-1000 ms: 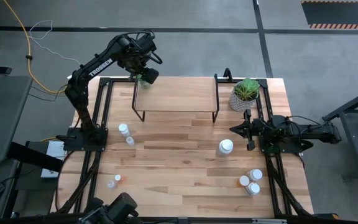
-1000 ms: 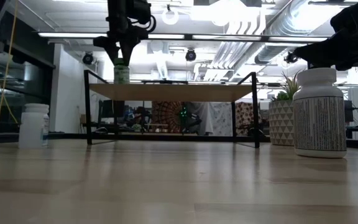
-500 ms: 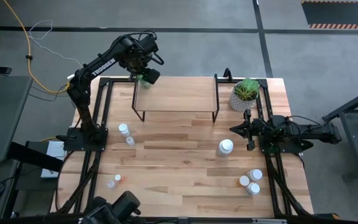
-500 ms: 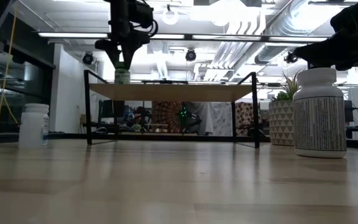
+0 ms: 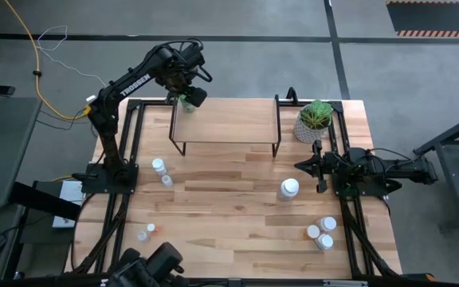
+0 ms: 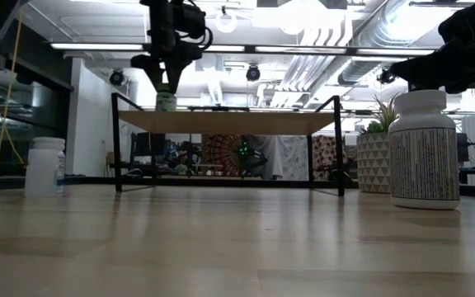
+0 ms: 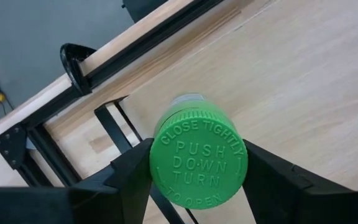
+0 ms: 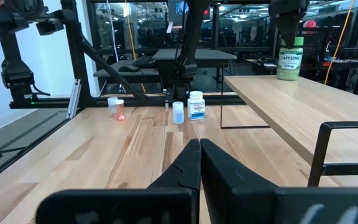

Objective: Pick and place medicine bottles onto shelf by color
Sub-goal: Put the green bottle on the shelf, then put the white and red bottle on the shelf

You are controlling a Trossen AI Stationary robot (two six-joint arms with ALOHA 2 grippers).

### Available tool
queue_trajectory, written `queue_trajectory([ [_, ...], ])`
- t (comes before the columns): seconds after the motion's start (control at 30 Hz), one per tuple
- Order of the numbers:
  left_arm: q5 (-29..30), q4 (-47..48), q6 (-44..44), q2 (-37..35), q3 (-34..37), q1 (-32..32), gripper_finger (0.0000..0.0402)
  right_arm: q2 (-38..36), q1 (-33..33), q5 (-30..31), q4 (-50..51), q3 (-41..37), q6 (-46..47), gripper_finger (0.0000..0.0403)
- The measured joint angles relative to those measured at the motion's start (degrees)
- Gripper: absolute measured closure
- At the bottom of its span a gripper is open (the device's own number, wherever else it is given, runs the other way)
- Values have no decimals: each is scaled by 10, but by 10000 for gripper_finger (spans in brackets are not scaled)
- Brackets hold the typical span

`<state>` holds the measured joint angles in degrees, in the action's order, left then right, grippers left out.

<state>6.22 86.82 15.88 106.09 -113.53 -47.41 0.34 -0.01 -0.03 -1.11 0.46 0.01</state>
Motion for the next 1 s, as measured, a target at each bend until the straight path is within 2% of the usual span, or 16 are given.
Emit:
queue_trajectory([
  [0.47,3,0,-11,2,-14,7,122,0,0,0,0,0,0,402],
  [0.7,-4,2,-15,0,-17,5,110,0,0,0,0,0,0,402],
  [0.83,-20,4,-12,-1,-55,2,110,0,0,0,0,0,0,402],
  [1.0,-28,2,-11,-2,-145,4,110,0,0,0,0,0,0,402],
])
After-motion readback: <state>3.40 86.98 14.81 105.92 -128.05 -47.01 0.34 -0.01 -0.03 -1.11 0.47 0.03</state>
